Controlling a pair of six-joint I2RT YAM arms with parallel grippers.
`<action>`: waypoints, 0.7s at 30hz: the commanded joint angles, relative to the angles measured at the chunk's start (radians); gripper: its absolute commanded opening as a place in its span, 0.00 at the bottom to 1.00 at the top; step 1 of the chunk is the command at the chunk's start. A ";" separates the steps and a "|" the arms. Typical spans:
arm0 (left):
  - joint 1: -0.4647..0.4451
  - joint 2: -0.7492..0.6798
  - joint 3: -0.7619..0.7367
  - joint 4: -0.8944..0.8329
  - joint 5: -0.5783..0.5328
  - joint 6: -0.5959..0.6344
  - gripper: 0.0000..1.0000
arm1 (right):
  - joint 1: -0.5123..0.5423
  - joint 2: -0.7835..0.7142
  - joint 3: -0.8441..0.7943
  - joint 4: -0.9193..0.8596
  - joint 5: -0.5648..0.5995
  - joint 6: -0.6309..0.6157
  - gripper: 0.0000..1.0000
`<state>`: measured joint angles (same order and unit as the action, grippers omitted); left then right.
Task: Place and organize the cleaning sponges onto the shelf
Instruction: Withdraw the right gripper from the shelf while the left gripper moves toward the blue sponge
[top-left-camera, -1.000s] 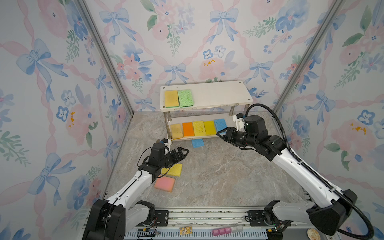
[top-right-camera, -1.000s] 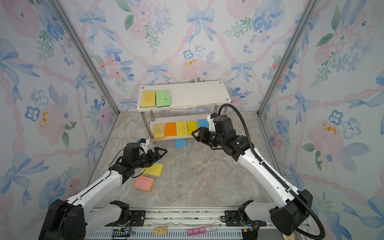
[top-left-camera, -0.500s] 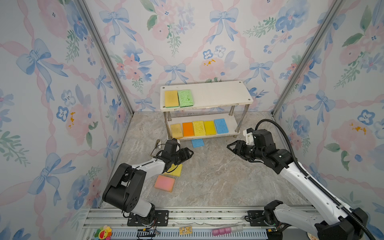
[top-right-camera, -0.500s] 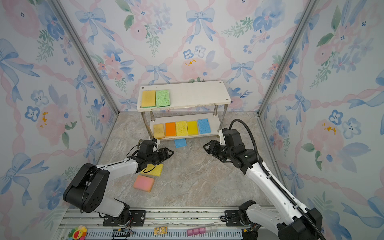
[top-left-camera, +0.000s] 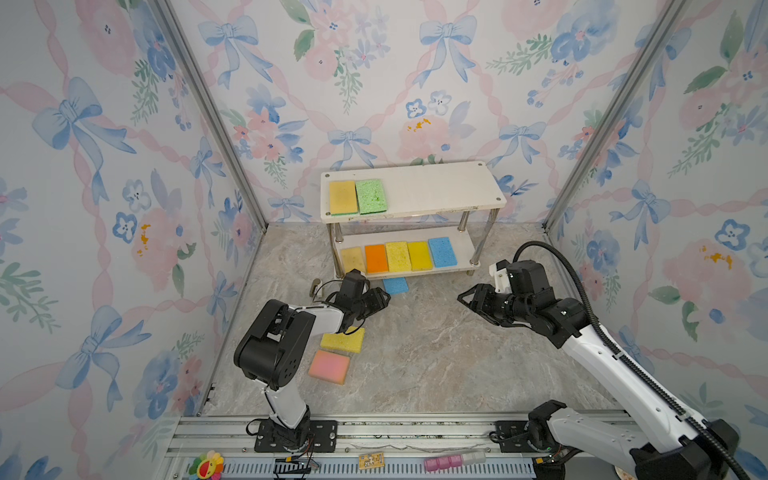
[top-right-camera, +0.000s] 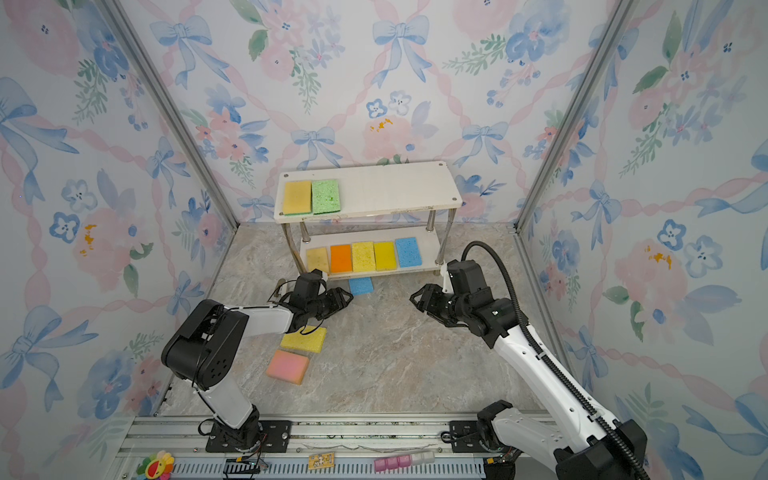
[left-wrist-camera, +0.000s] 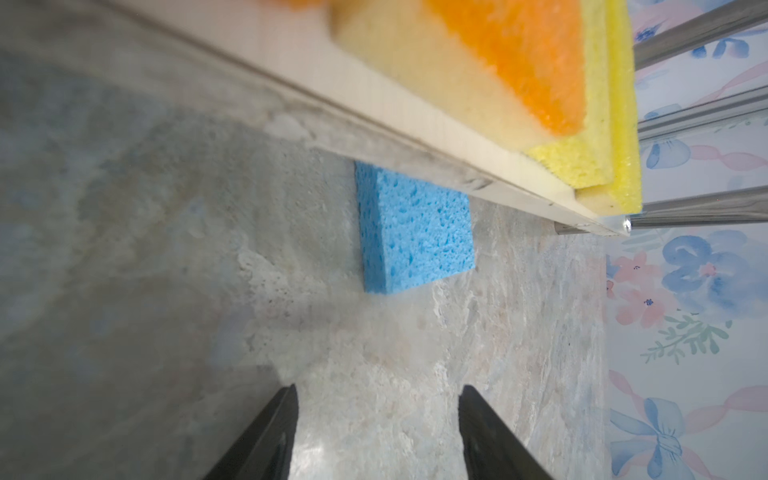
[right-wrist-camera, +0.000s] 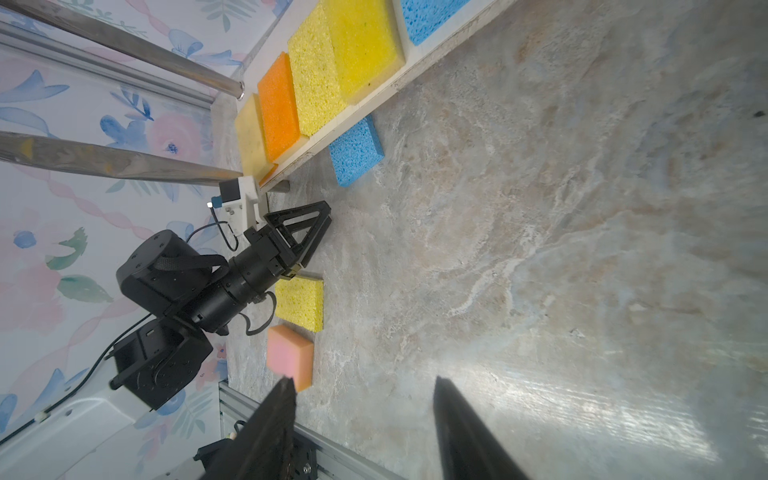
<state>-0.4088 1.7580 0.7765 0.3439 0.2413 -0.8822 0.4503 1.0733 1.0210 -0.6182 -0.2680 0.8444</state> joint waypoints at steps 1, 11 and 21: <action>-0.013 0.037 0.031 0.012 -0.038 0.008 0.59 | -0.010 0.008 0.032 -0.027 0.007 -0.011 0.56; -0.064 0.121 0.123 -0.030 -0.164 -0.034 0.51 | -0.006 0.033 0.050 -0.018 0.004 0.000 0.56; -0.076 0.166 0.189 -0.094 -0.249 -0.047 0.45 | -0.008 0.027 0.053 -0.038 0.010 -0.004 0.57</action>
<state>-0.4786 1.8961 0.9455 0.3077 0.0372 -0.9249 0.4503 1.1019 1.0473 -0.6300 -0.2676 0.8448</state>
